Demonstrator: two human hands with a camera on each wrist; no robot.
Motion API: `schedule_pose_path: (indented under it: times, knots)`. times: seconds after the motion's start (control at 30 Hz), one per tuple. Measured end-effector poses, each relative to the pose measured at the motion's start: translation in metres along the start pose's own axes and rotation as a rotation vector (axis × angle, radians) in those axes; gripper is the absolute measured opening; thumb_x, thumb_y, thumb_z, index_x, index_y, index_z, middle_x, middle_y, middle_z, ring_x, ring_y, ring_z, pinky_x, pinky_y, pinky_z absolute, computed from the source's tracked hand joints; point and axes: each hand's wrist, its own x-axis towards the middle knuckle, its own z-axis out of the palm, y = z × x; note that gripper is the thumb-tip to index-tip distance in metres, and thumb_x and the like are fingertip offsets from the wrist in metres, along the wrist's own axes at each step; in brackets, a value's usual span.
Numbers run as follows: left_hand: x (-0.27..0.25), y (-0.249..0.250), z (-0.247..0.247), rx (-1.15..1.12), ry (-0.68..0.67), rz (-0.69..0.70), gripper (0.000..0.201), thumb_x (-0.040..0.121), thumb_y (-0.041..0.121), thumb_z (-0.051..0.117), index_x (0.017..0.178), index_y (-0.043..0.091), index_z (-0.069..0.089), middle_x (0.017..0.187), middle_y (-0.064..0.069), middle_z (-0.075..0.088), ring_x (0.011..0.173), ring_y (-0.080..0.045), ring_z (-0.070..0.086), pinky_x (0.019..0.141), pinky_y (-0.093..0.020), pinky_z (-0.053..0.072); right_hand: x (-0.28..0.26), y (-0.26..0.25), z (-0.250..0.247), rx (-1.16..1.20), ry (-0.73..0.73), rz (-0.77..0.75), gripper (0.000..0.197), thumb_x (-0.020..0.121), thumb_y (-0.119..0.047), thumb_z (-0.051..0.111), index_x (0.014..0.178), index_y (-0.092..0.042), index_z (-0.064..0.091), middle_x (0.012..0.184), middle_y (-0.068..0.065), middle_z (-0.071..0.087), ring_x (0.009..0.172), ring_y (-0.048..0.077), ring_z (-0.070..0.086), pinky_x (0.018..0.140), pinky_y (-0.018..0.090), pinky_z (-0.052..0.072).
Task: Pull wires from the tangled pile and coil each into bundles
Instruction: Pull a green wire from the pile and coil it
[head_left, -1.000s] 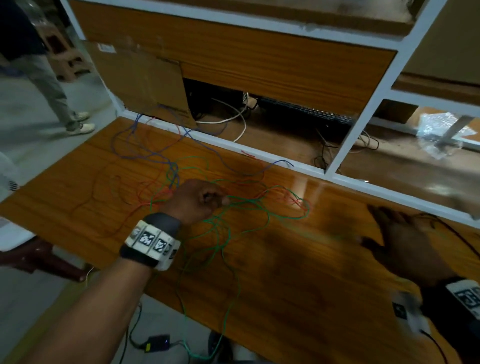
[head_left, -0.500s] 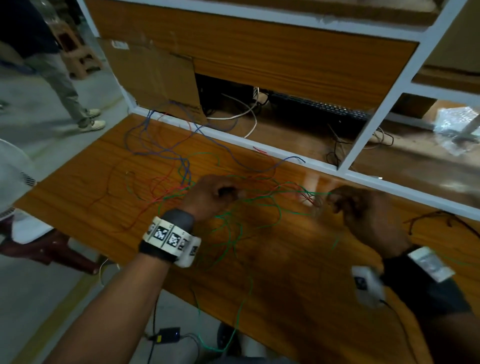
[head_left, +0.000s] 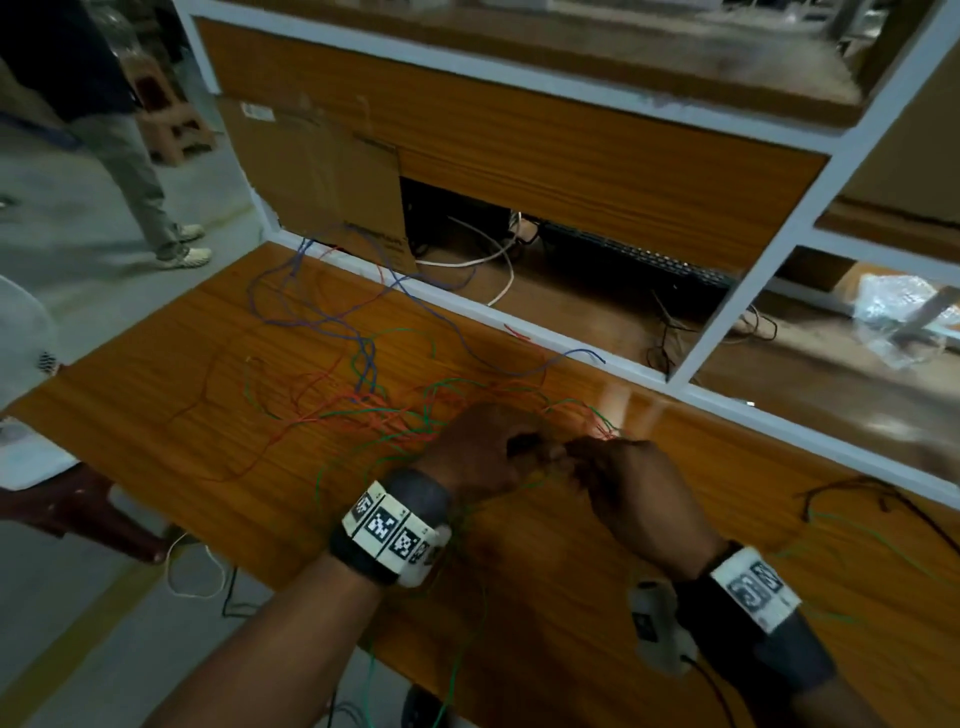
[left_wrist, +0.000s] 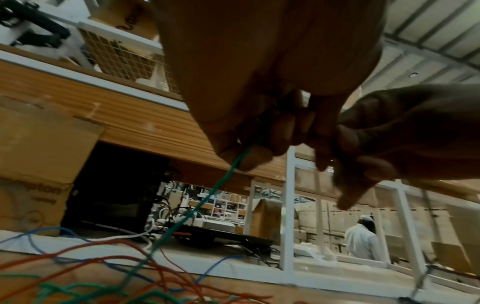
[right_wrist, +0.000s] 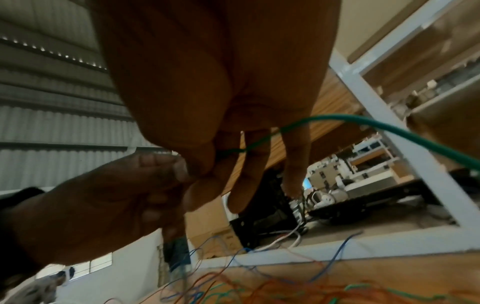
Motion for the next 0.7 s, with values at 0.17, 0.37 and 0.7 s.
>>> schedule_pose_path:
  times: [0.17,0.37,0.7]
  knots:
    - [-0.031,-0.053,-0.046,0.056,0.101,-0.124,0.038,0.087,0.041,0.061,0.11,0.014,0.075,0.101,-0.002,0.075,0.086,-0.008,0.065,0.073,-0.018,0.046,-0.022,0.03,-0.068,0.088,0.328,0.091,0.035,0.096,0.007,0.059,0.094,-0.026,0.072,0.085,-0.014,0.073,0.082,-0.002,0.067,0.071,0.012,0.048]
    - [-0.057,-0.084,-0.08,0.115,0.149,-0.219,0.039,0.086,0.055,0.057,0.094,0.022,0.077,0.078,-0.001,0.072,0.068,-0.018,0.064,0.061,-0.037,0.052,-0.036,0.053,-0.075,-0.241,-0.017,0.417,0.043,0.091,-0.032,0.075,0.133,-0.031,0.064,0.134,0.011,0.068,0.108,0.02,0.069,0.089,0.045,0.056]
    - [-0.013,-0.011,-0.027,-0.015,0.031,0.038,0.016,0.09,0.03,0.071,0.1,0.019,0.078,0.087,0.01,0.072,0.072,0.007,0.059,0.066,-0.013,0.044,0.015,-0.013,0.0,-0.035,0.006,-0.092,0.037,0.087,-0.007,0.052,0.11,-0.032,0.068,0.089,-0.009,0.07,0.075,0.015,0.066,0.062,0.045,0.056]
